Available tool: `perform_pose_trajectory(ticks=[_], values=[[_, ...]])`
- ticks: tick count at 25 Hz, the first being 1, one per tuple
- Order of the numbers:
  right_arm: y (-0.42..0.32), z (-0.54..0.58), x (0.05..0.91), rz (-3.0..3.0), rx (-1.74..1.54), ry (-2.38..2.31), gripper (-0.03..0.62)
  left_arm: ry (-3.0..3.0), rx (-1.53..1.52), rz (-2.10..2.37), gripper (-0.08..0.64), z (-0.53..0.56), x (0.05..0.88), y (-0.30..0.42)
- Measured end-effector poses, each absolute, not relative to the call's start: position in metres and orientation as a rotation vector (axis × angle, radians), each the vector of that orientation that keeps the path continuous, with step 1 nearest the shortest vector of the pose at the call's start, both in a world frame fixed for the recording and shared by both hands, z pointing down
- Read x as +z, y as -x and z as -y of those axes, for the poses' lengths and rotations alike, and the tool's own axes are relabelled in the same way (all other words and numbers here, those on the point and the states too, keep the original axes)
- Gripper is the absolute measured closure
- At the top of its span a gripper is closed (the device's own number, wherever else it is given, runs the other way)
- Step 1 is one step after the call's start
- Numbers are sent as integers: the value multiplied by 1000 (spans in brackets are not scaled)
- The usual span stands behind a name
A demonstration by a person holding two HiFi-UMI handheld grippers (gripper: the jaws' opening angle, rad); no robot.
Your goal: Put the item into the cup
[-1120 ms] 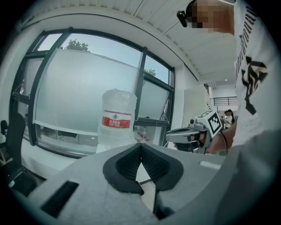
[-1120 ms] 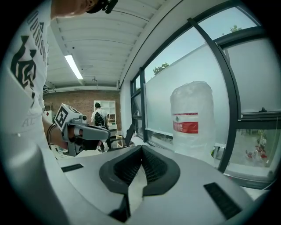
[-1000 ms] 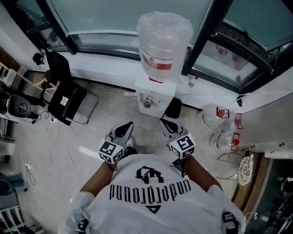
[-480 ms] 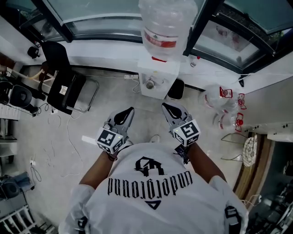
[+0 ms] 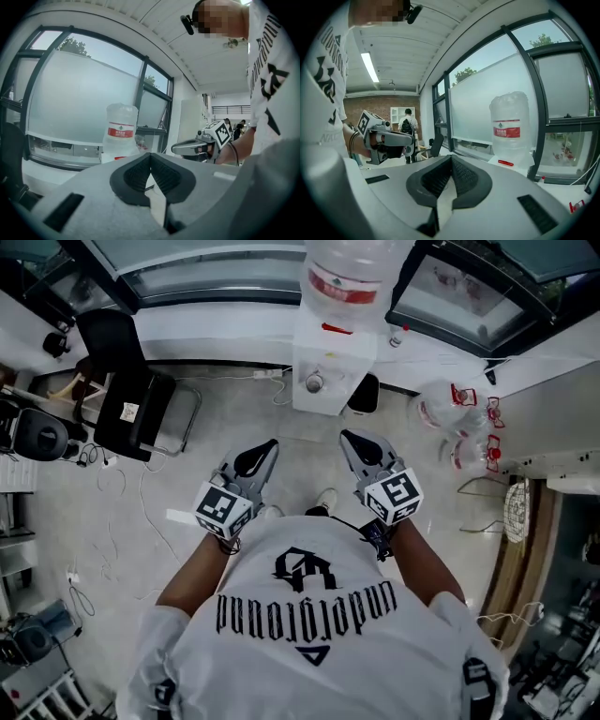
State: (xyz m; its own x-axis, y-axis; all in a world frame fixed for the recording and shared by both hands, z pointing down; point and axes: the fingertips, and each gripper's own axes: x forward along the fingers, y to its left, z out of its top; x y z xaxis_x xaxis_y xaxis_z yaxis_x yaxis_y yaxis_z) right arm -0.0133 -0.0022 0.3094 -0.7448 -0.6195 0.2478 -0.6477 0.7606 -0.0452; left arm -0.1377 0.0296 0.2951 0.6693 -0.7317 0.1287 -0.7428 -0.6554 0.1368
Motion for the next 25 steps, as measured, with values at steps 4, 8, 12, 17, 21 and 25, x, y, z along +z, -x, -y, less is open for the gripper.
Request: perform_pose_trajectory(ticks=[4, 8, 12, 17, 21, 25], values=[[31, -21, 301, 2729, 157, -1029, 579, -2729, 78, 1164, 546, -49, 293, 159], [48, -44, 303, 2708, 127, -1046, 579, -2749, 77, 1123, 546, -70, 300, 178], [59, -63, 305, 2696, 131, -1063, 580, -2747, 75, 1100, 546, -85, 306, 192], [62, -80, 307, 2688, 119, -1033, 579, -2742, 53, 1090, 546, -96, 307, 193], [51, -87, 307, 2692, 112, -1002, 578, -2735, 29, 1104, 546, -100, 301, 181], [30, -88, 304, 2709, 102, -972, 578, -2740, 31, 1120, 546, -104, 296, 159]])
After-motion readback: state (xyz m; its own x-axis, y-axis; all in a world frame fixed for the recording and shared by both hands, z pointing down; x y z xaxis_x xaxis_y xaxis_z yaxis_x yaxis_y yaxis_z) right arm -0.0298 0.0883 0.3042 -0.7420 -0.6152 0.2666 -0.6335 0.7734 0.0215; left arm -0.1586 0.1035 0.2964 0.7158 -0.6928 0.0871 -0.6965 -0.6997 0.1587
